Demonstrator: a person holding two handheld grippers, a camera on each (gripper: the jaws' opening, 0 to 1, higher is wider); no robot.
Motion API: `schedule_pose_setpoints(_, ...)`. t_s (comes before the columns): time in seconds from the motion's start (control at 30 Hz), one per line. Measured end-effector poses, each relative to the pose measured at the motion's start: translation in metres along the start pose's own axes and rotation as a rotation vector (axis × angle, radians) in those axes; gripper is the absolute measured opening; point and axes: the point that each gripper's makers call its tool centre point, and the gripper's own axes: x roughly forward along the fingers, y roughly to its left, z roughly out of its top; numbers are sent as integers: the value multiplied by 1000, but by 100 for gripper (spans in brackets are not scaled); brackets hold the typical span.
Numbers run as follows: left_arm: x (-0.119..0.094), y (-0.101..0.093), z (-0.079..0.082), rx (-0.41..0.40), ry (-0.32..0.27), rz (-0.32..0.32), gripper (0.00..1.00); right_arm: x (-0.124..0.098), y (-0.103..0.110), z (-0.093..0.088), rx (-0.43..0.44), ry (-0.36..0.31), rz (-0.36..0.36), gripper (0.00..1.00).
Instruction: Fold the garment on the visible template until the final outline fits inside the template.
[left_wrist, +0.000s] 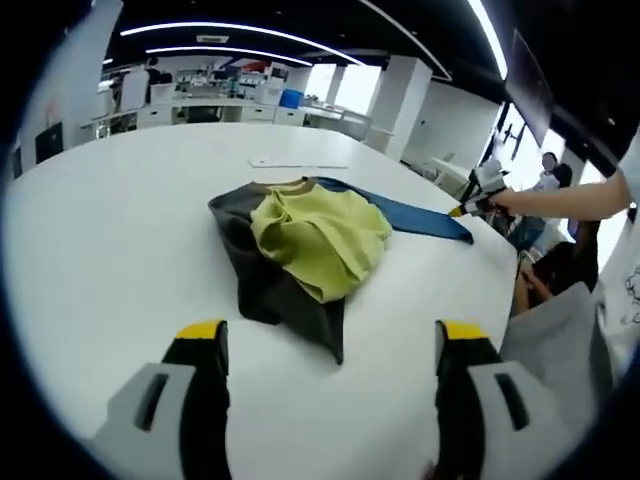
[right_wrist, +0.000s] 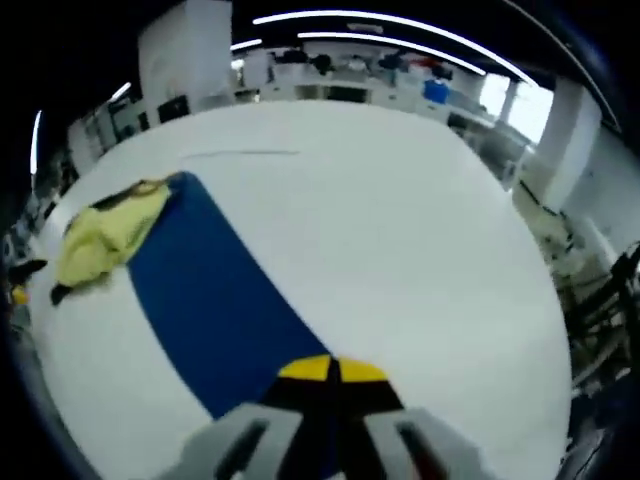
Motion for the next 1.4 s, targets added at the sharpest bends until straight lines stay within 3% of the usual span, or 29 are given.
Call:
schedule_pose_setpoints(0.1,1,1,0,-5,1,3,82,4,-5,6,17,2,-10,0)
schedule_pose_setpoints(0.37,2,1,0,-10,14,10,82,16,-15,16,-41,29,-17,0)
schedule_pose_setpoints(0.53,2,2,-2,-16,24,19,82,32,-35,22,-41,43,-28,0)
schedule_pose_setpoints(0.73,1,3,-5,-30,31,30,82,33,-31,25,-25,36,-34,0)
schedule_pose_setpoints(1.0,2,4,-8,-39,40,35,82,43,-43,36,-44,44,-38,0)
schedule_pose_setpoints(1.17,3,5,-10,-43,41,39,82,40,-40,33,-25,39,-31,0)
schedule_pose_setpoints(1.33,3,4,-9,-40,42,36,82,39,-37,32,17,37,18,0)
schedule_pose_setpoints(1.4,3,4,-8,-41,40,38,82,40,-45,31,29,30,24,5)
